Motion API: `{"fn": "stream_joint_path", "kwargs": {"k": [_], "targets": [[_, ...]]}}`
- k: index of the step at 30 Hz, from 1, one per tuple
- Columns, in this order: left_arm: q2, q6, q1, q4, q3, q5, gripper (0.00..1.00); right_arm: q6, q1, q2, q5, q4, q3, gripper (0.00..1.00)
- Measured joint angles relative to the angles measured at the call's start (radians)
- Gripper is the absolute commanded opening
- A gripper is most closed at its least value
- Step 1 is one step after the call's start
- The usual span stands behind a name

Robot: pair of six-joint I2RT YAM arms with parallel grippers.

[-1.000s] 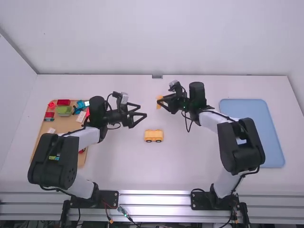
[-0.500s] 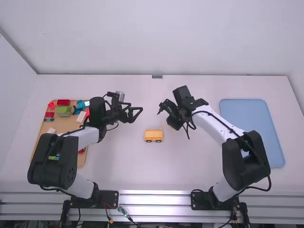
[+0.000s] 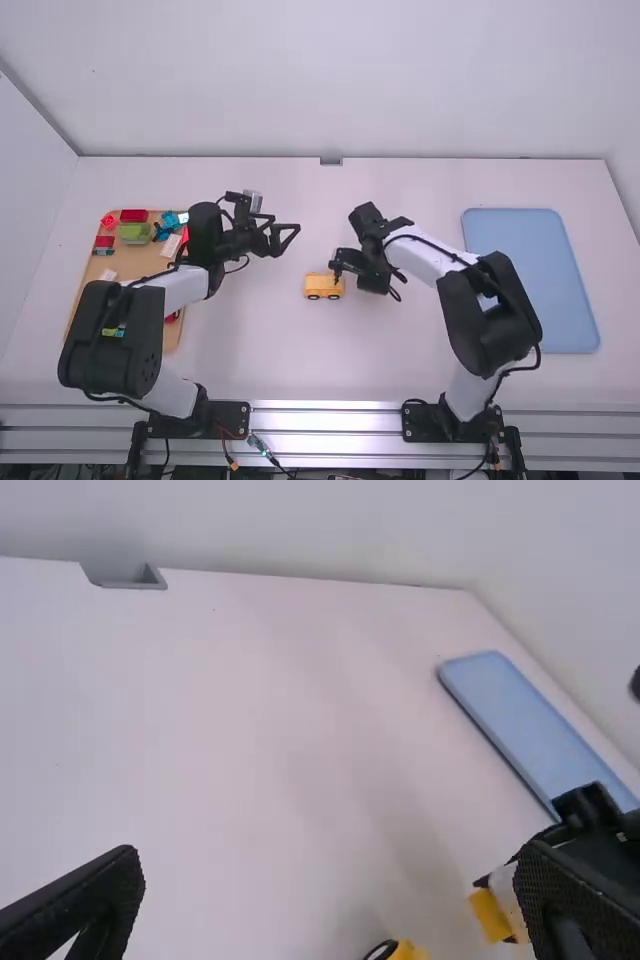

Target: Assemble lego blocks to make yellow taxi

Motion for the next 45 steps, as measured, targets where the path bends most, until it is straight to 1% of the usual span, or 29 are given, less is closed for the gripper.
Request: {"fn": "stream_joint_path", "kwargs": {"k": [6, 7, 8, 10, 11, 12, 13, 14, 15, 16, 20, 25, 26, 27, 29, 32, 33, 35, 38, 39, 40, 42, 44, 45], "targets": [[0.000, 0.000, 0.000, 0.001, 0.000, 0.000, 0.99, -0.023, 0.000, 0.066, 0.016, 0.023, 0.000, 0.00], [0.000, 0.000, 0.000, 0.000, 0.000, 0.000, 0.99, -0.024, 0.000, 0.068, 0.022, 0.017, 0.000, 0.19], [0.000, 0.000, 0.000, 0.000, 0.000, 0.000, 0.99, -0.025, 0.000, 0.068, 0.023, 0.016, 0.000, 0.33], [0.000, 0.000, 0.000, 0.000, 0.000, 0.000, 0.99, -0.026, 0.000, 0.068, 0.023, 0.023, 0.000, 0.47], [0.000, 0.001, 0.000, 0.000, 0.000, 0.000, 0.99, -0.027, 0.000, 0.068, 0.022, 0.029, 0.000, 0.51], [0.000, 0.005, 0.000, 0.000, 0.000, 0.000, 0.99, -0.027, 0.000, 0.068, 0.022, 0.036, 0.000, 0.64], [0.000, 0.013, 0.000, -0.002, 0.000, 0.000, 0.99, -0.026, 0.000, 0.068, 0.022, 0.040, 0.000, 0.74], [0.000, 0.018, 0.000, -0.006, 0.000, 0.000, 0.99, -0.026, 0.000, 0.068, 0.022, 0.042, 0.000, 0.79], [0.000, 0.033, 0.000, -0.017, 0.000, 0.000, 0.99, -0.027, 0.000, 0.068, 0.022, 0.042, 0.000, 0.91], [0.000, 0.045, 0.000, -0.026, 0.000, 0.000, 0.99, -0.029, 0.000, 0.068, 0.023, 0.041, 0.000, 0.99], [0.000, 0.094, 0.000, -0.053, 0.000, 0.000, 0.99, -0.029, 0.000, 0.068, 0.012, 0.040, 0.002, 0.99], [0.000, 0.203, 0.000, -0.100, 0.000, 0.000, 0.99, -0.029, -0.008, 0.056, -0.063, 0.023, 0.015, 0.99], [0.000, 0.210, 0.000, -0.103, 0.000, 0.000, 0.99, -0.029, -0.011, 0.053, -0.073, 0.017, 0.015, 0.98], [0.000, 0.244, 0.000, -0.121, 0.000, 0.004, 0.99, -0.029, -0.026, 0.034, -0.109, 0.008, 0.015, 0.99], [0.000, 0.290, 0.000, -0.136, 0.000, 0.024, 0.99, -0.033, -0.058, -0.002, -0.169, 0.010, 0.014, 0.99], [0.000, 0.391, 0.000, -0.165, 0.000, 0.085, 0.99, -0.061, -0.142, -0.088, -0.300, 0.043, -0.013, 0.99], [0.000, 0.405, 0.000, -0.168, 0.000, 0.093, 0.99, -0.069, -0.155, -0.101, -0.321, 0.054, -0.021, 0.99], [0.000, 0.497, 0.000, -0.190, 0.000, 0.140, 0.99, -0.105, -0.231, -0.148, -0.446, 0.141, -0.085, 0.99], [0.000, 0.600, 0.000, -0.235, 0.001, 0.196, 0.99, -0.139, -0.301, -0.157, -0.571, 0.253, -0.171, 0.99], [0.000, 0.658, 0.000, -0.272, 0.004, 0.229, 0.99, -0.149, -0.329, -0.157, -0.628, 0.320, -0.225, 0.99], [0.000, 0.678, 0.000, -0.288, 0.006, 0.241, 0.99, -0.153, -0.334, -0.157, -0.639, 0.332, -0.237, 0.99], [0.000, 0.810, 0.000, -0.387, 0.021, 0.310, 0.99, -0.164, -0.373, -0.157, -0.730, 0.477, -0.351, 0.99], [0.000, 0.856, -0.001, -0.426, 0.031, 0.328, 0.99, -0.168, -0.383, -0.157, -0.758, 0.550, -0.396, 0.99], [0.000, 0.908, -0.006, -0.456, 0.045, 0.341, 0.99, -0.174, -0.392, -0.157, -0.782, 0.631, -0.445, 0.99]]}}
